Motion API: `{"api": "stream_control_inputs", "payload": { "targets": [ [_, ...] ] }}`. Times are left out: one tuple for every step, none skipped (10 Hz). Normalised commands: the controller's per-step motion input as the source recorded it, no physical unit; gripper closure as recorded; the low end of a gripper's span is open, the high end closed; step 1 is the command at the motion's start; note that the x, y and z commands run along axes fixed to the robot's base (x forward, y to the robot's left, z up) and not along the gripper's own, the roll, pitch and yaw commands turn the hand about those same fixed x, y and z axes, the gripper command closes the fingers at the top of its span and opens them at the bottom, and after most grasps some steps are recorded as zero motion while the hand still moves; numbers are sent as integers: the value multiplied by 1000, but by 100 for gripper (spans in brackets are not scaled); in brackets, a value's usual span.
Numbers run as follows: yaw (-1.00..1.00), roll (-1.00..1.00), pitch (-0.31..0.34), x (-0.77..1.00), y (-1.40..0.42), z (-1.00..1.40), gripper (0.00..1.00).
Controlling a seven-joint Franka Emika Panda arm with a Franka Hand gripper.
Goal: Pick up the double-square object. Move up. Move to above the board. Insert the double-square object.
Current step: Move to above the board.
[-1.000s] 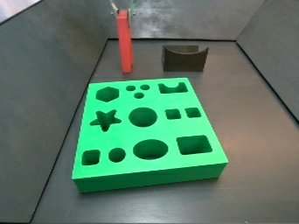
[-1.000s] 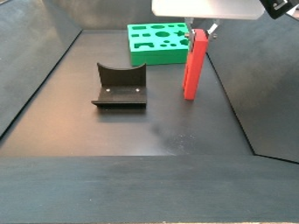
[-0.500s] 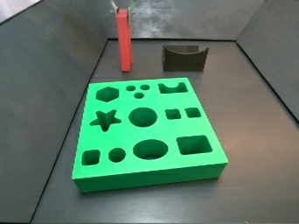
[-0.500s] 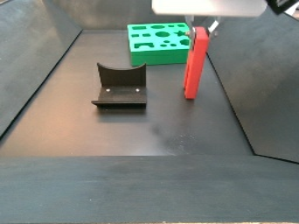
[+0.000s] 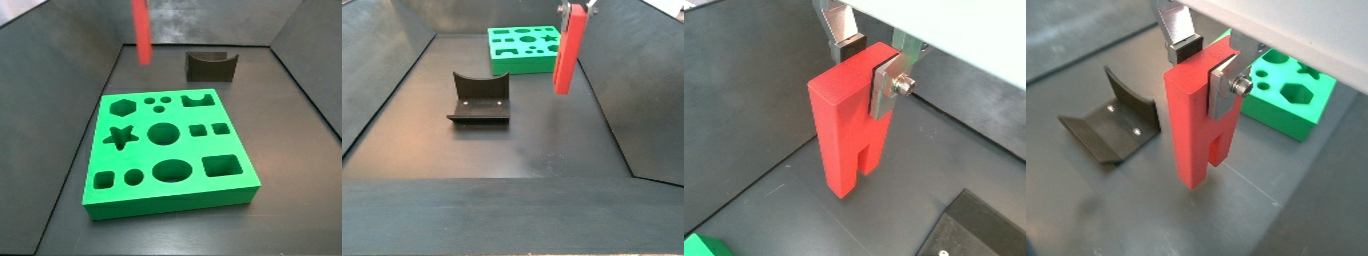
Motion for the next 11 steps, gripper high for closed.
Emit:
{"api": "stream_control_inputs", "payload": {
  "targets": [
    [29, -17, 121, 712, 170, 904, 100],
    [12, -20, 146, 578, 120, 738, 100],
    [0, -21, 139, 434, 77, 535, 100],
    [-2, -22, 132, 289, 51, 315, 100],
    [-117, 84, 390, 103, -1000, 321, 100],
    [-113, 87, 362, 92, -1000, 315, 100],
    [-33, 85, 258, 98, -1000, 329, 100],
    [-21, 55, 201, 101, -1000, 326, 100],
    [-7, 29, 131, 106, -1000, 324, 100],
    [-3, 16, 114, 110, -1000, 327, 100],
    [5, 3, 101, 119, -1000, 330, 100]
  ]
}}
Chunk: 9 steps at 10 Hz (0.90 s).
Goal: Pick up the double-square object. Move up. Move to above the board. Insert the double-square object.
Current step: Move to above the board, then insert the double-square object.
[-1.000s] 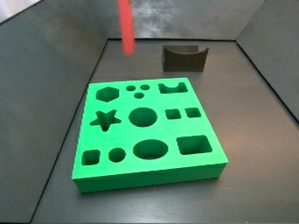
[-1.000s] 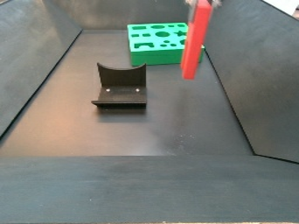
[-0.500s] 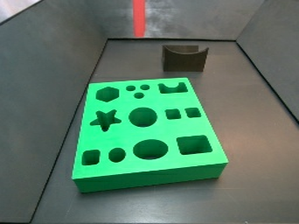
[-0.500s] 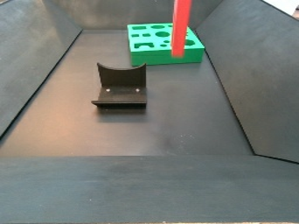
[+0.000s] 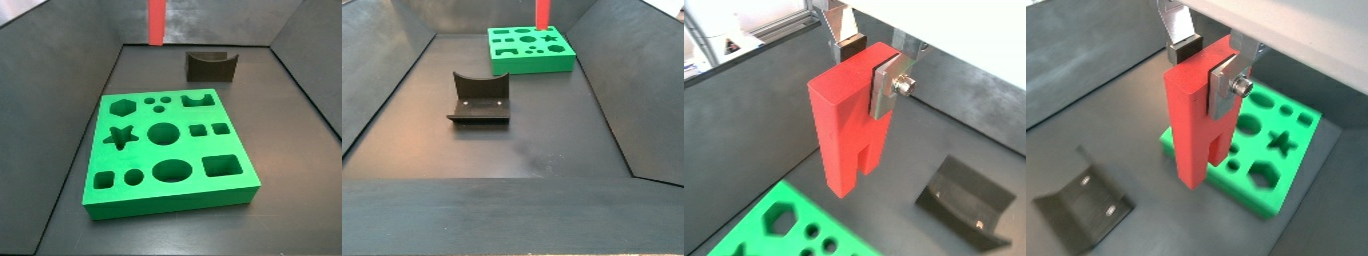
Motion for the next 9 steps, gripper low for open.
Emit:
{"api": "stream_control_inputs", "payload": {
  "targets": [
    [7, 6, 100, 130, -1000, 330, 100],
    [6, 2, 107, 143, -1000, 330, 100],
    [9, -5, 119, 164, -1000, 331, 100],
    [9, 0, 125, 190, -1000, 335, 100],
    [9, 5, 125, 163, -741, 252, 100],
    [6, 8, 114, 129, -476, 166, 100],
    [8, 12, 95, 96, -283, 105, 100],
    [8, 16, 78, 66, -177, 70, 100],
    [0, 0, 0, 31, 0, 0, 100]
  ]
}}
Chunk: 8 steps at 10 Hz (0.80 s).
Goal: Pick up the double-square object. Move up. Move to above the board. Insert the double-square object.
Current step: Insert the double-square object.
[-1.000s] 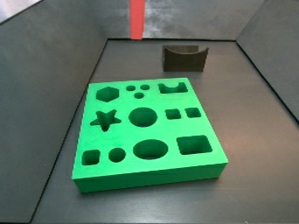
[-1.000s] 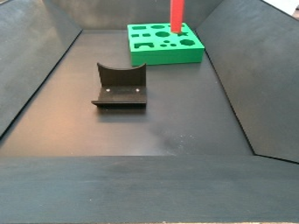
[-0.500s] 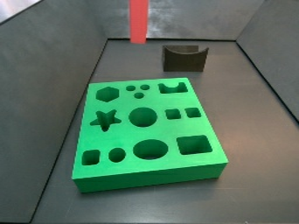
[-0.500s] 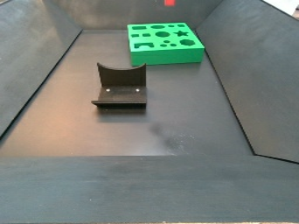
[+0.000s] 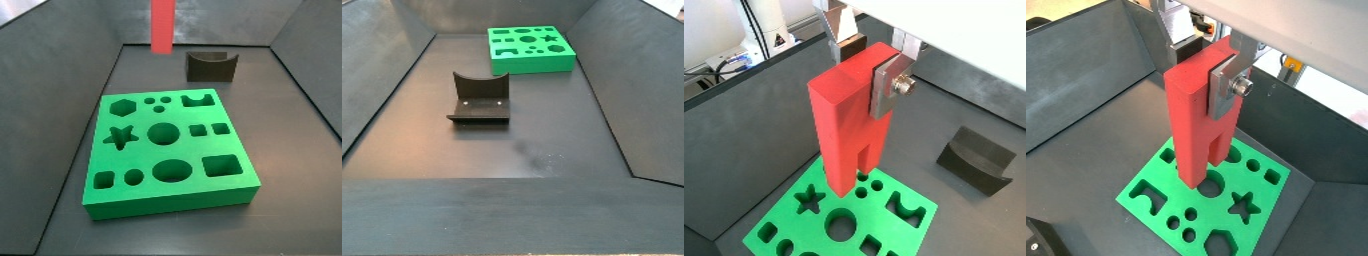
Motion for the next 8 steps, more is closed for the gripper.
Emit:
{"api": "stream_control_inputs", "payload": {
  "targets": [
    [0, 0, 0, 177, -140, 0, 100],
    [-103, 0, 0, 263, -337, -94, 100],
    [-483, 143, 24, 337, -363, -223, 100],
    [-760, 57, 0, 129, -286, -240, 100],
    [-706, 0, 0, 269, -309, -251, 100],
    [-737, 23, 0, 254, -277, -329, 100],
    [-1000, 0, 0, 0, -100, -246, 100],
    [-1000, 0, 0, 0, -51, -260, 100]
  ]
}}
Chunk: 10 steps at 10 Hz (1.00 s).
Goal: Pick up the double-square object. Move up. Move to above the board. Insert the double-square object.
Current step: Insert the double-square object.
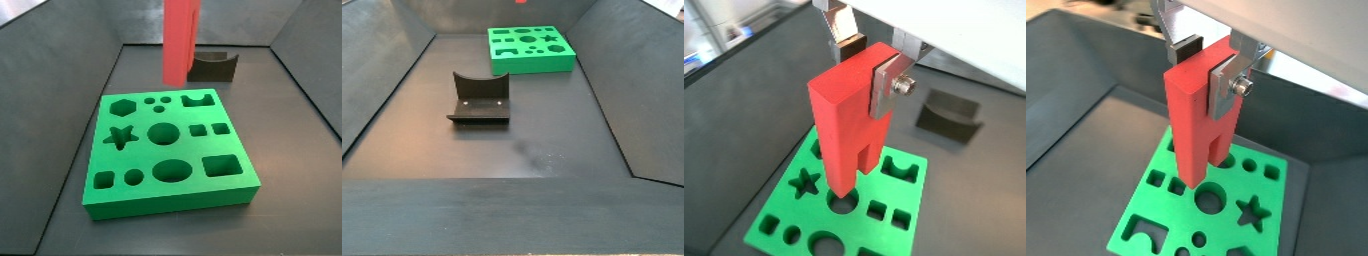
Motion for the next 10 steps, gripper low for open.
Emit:
{"api": "stream_control_inputs", "payload": {
  "targets": [
    [-1000, -29, 0, 0, 0, -123, 100],
    [-1000, -67, 0, 49, 0, -43, 100],
    [-803, 0, -14, 320, 0, -243, 100],
    [-946, -31, 0, 160, 0, -154, 100],
    [-997, -17, 0, 106, 0, -186, 100],
    [-909, 0, 0, 214, 0, -214, 100],
    [-940, -6, 0, 186, 0, -209, 100],
    [-980, -23, -6, 146, 0, -177, 100],
    [-883, -60, 0, 271, 0, -83, 100],
    [-714, -83, 0, 463, 0, -40, 100]
  ]
}}
